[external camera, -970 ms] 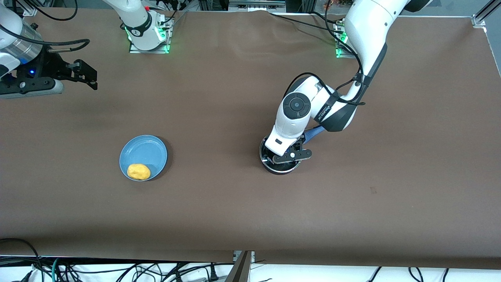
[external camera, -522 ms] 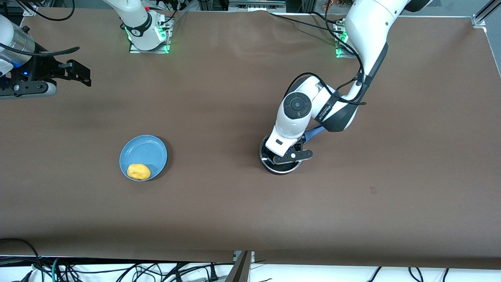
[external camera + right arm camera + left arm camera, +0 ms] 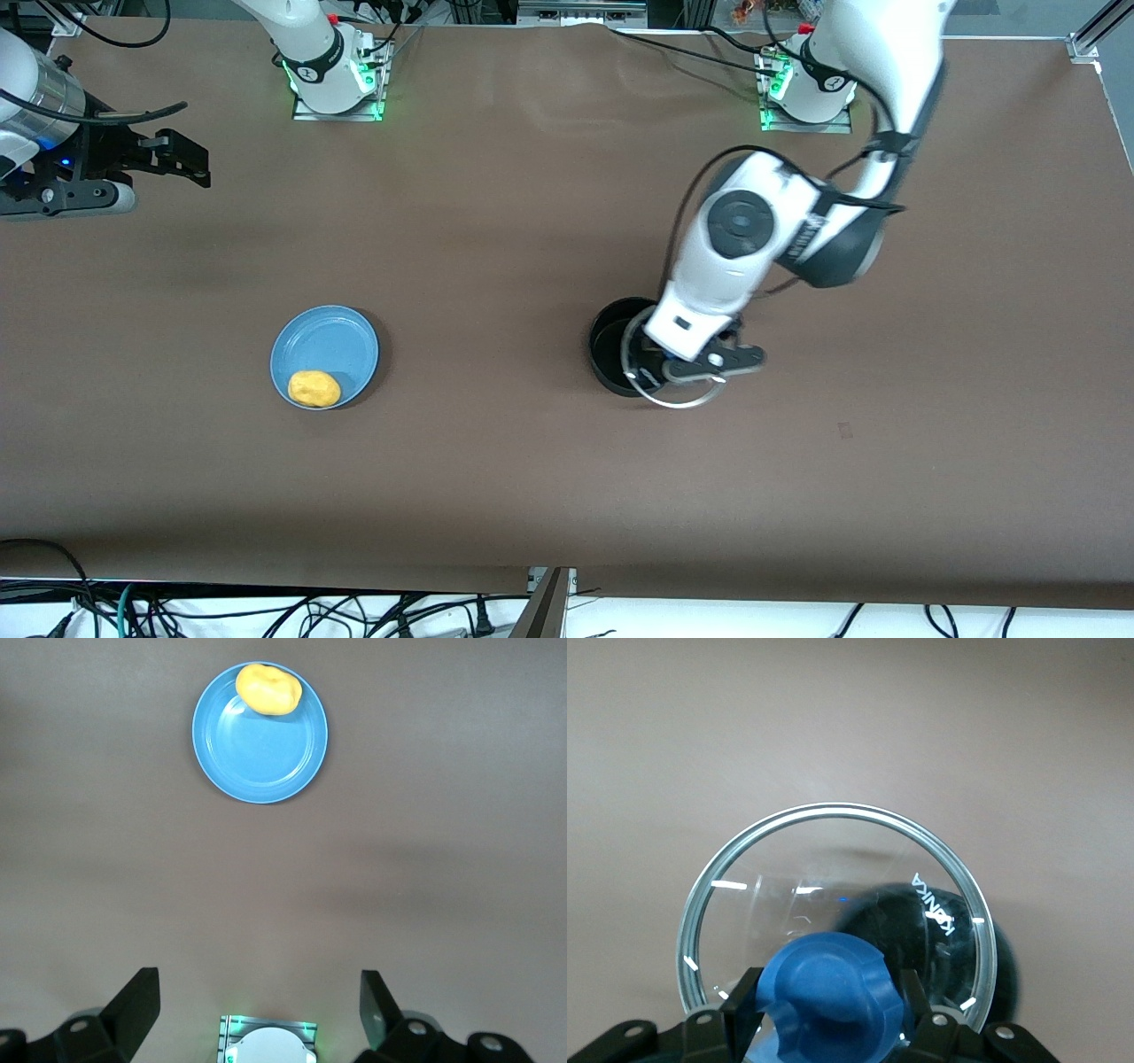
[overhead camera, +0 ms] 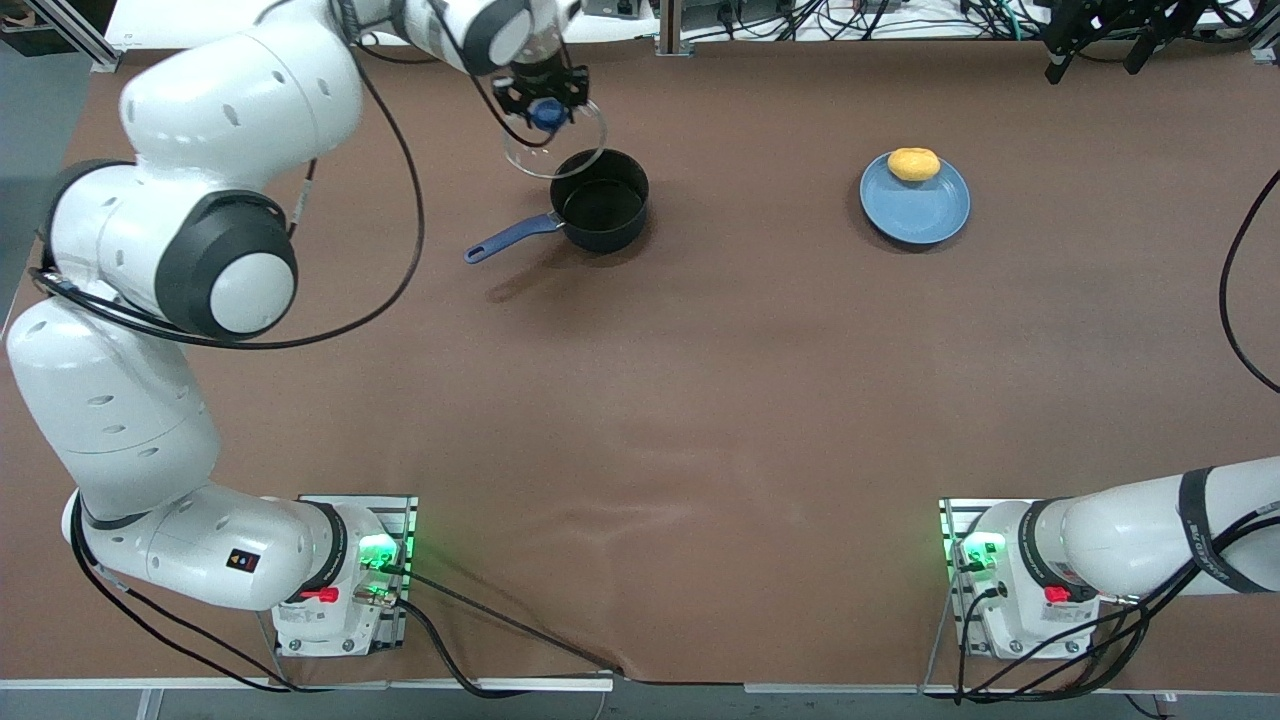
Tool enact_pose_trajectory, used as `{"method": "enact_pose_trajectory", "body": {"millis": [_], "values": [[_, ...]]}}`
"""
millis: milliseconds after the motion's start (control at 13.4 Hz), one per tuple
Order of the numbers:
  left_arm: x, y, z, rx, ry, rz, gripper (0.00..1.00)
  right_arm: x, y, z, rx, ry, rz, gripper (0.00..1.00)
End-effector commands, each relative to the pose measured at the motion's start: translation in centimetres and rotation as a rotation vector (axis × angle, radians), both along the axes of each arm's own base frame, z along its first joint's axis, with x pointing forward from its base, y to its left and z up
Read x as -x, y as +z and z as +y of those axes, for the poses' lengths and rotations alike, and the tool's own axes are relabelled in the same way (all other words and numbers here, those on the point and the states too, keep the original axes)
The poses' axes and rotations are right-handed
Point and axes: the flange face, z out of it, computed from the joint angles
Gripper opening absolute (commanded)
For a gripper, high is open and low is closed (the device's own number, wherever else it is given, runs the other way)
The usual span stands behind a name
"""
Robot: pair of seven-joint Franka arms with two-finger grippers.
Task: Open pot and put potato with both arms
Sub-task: 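Lift the lid off the saucepan with the left gripper, then set the lid down with the left gripper while the right gripper grasps the potato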
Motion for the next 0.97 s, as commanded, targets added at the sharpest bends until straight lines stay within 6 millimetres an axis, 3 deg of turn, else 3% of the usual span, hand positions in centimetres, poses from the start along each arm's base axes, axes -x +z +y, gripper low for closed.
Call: {"method": "enact_pose_trajectory", "body": {"millis": [0,224,299,373,522,597,746,896], "values": [[-0.7,1.9,8.4,0.001,-0.130,0.024,0.55,-1.0,0.2,-0.5,-0.003,-0.018,-0.033,1.00],[-0.7,0.9,18.8,-0.040,-0.271,0.070,0.54,-3.1,-3.4,-0.2,0.011,-0.003,0.004,1.00],[-0.5,0.2,22.0,-0.058,-0.312,0.090,0.54,-3.9,-5.4,0.0,0.011,-0.002,0.038,1.00],[-0.4,-0.5,24.7,-0.069,-0.344,0.108,0.54,-4.6,-8.0,0.2,0.013,0.020,0.092,1.00],[-0.2,-1.9,29.7,-0.019,-0.351,0.121,0.53,-5.4,-10.7,0.8,0.002,0.093,0.138,1.00],[0.2,-3.1,31.6,0.005,-0.367,0.116,0.53,-5.9,-13.2,1.2,0.002,0.096,0.189,1.00],[1.3,-5.9,34.8,-0.006,-0.382,0.085,0.53,-6.6,-16.2,1.5,-0.010,0.150,0.216,1.00],[2.1,-8.5,36.9,-0.023,-0.354,0.061,0.52,-8.0,-21.6,2.2,-0.030,0.249,0.223,1.00]]}}
